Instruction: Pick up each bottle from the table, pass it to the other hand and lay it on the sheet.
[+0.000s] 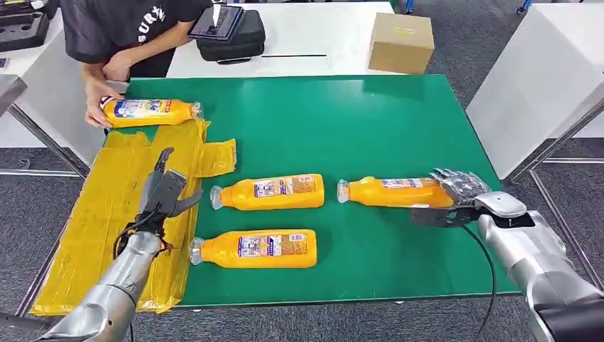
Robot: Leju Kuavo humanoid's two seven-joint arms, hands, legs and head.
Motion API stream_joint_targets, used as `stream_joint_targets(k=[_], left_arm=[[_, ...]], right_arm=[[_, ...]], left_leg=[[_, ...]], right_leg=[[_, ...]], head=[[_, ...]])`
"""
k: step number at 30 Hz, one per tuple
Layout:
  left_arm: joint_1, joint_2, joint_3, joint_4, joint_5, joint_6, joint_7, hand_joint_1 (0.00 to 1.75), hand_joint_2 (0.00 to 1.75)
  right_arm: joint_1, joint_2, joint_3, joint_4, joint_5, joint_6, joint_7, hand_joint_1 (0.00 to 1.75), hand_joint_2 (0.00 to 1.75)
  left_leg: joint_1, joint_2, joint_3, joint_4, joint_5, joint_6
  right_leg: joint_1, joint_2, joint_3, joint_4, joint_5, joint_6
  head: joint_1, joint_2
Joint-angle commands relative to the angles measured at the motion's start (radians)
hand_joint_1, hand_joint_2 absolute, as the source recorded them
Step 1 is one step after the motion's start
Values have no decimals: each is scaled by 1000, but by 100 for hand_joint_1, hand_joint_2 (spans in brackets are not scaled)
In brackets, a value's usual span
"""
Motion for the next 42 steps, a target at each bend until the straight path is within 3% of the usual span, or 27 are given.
stream_joint_targets(k=[1,8,15,16,17,18,32,39,42], left_arm=[[-6,7,-49,6,8,2,8,0,175],[9,14,-64,3,21,12,3,0,175],[-3,12,-73,26,32,15,-5,0,175],[-1,11,-73,24,34,17,-6,0,175],[3,13,-72,18,35,22,-6,0,175],[7,14,-72,15,36,22,-7,0,175],[40,18,-72,-29,43,22,4,0,175],[69,17,-59,-72,49,21,21,0,175],[84,15,-50,-87,44,23,29,0,175]], right_arm=[[-39,64,63,123,-2,-5,-7,0,175],[-1,102,78,84,-9,-96,-18,0,175],[8,114,105,98,20,-116,26,0,175],[11,115,102,100,17,-121,33,24,175],[17,121,96,101,13,-132,39,157,175],[23,125,98,103,13,-132,38,175,175],[49,152,80,115,14,-175,76,175,175],[78,157,23,41,35,-281,212,175,175],[107,138,-5,-74,106,-304,314,175,175]], left_leg=[[1,1,5,0,-2,-2],[2,3,10,-1,-5,-3],[2,1,4,-1,-1,-2],[2,2,7,-1,-2,-2],[2,1,6,-1,-1,-2],[2,1,4,-1,-1,-1],[2,3,6,-1,-1,-2],[3,6,8,-1,-1,-2],[2,7,9,-1,-1,-2]], right_leg=[[2,0,5,-1,-1,-4],[3,1,10,-2,-3,-7],[2,0,4,-1,-1,-4],[3,0,7,-2,-1,-6],[3,0,6,-2,-1,-4],[2,0,4,-2,0,-3],[2,2,5,-2,1,-3],[3,4,6,-2,2,-7],[3,5,5,-2,3,-8]], head=[[0,0],[0,0],[0,0],[-1,0],[0,0],[0,0],[0,0],[0,0],[0,0]])
